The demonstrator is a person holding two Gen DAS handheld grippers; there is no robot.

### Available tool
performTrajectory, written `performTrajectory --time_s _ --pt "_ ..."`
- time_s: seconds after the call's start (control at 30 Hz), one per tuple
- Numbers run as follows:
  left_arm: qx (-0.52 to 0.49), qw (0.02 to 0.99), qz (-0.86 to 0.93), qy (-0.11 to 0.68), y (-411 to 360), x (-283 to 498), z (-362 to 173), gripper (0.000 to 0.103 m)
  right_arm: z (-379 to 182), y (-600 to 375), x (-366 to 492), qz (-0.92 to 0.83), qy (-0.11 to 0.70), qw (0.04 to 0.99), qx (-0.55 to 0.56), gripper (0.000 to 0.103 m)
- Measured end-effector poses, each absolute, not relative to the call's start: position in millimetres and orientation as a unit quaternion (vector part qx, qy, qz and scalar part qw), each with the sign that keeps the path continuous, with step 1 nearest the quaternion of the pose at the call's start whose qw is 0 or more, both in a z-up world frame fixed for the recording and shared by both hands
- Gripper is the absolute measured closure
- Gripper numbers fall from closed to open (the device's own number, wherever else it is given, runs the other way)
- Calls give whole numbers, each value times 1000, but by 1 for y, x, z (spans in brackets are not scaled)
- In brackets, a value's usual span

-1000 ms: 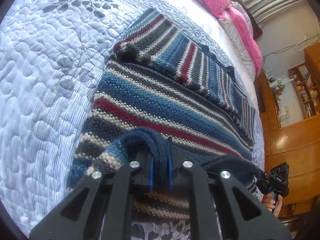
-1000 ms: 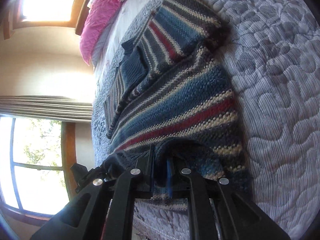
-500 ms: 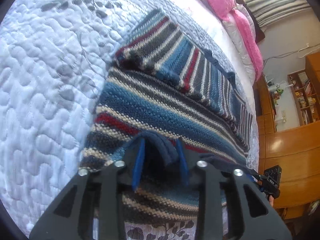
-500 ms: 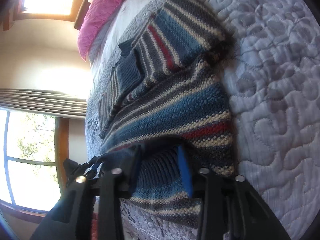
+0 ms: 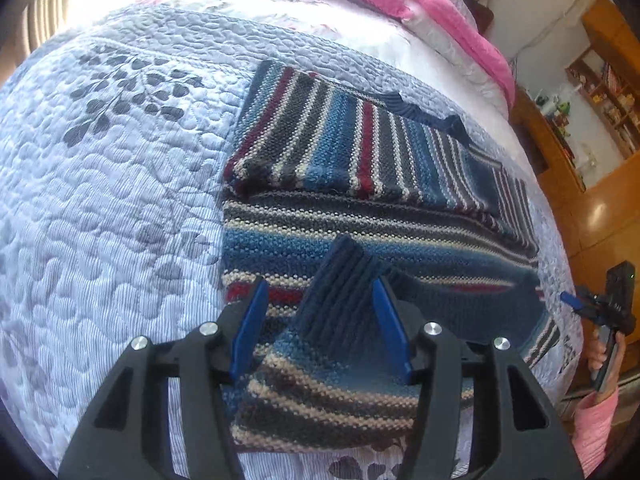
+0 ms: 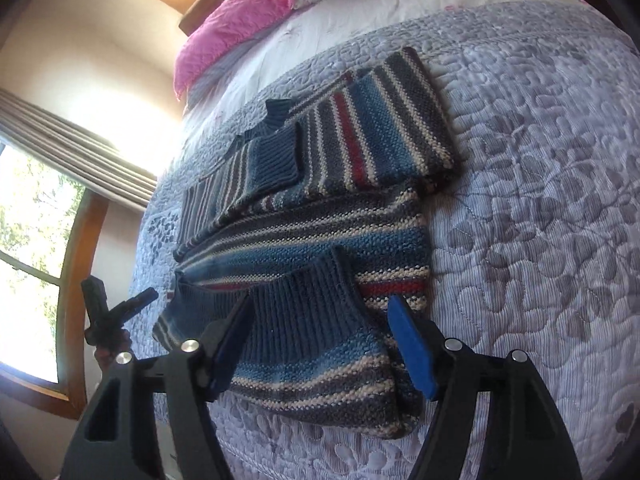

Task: Fold small clothes
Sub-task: 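Fold the hem up over the body toward the collar and open both tools, then grasp the navy ribbed band with the right tool while the left tool grasps it too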

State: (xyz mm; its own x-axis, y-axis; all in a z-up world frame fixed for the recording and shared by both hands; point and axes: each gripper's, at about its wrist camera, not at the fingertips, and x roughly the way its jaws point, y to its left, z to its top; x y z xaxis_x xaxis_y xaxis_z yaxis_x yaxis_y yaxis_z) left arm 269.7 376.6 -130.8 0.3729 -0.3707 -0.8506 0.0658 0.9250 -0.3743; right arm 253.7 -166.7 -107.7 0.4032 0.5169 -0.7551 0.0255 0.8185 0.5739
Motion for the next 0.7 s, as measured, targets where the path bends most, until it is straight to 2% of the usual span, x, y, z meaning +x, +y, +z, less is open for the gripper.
performTrajectory --time_s 0.4,0.53,0.7 --pt "-101 789 -197 574 338 296 -158 47 -122 -130 285 174 552 800 156 33" --pt "-93 790 -202 571 338 292 -160 42 -135 -122 296 178 567 796 119 29" --pt "-78 791 -206 570 333 290 -163 42 -159 -110 304 194 591 777 96 27"
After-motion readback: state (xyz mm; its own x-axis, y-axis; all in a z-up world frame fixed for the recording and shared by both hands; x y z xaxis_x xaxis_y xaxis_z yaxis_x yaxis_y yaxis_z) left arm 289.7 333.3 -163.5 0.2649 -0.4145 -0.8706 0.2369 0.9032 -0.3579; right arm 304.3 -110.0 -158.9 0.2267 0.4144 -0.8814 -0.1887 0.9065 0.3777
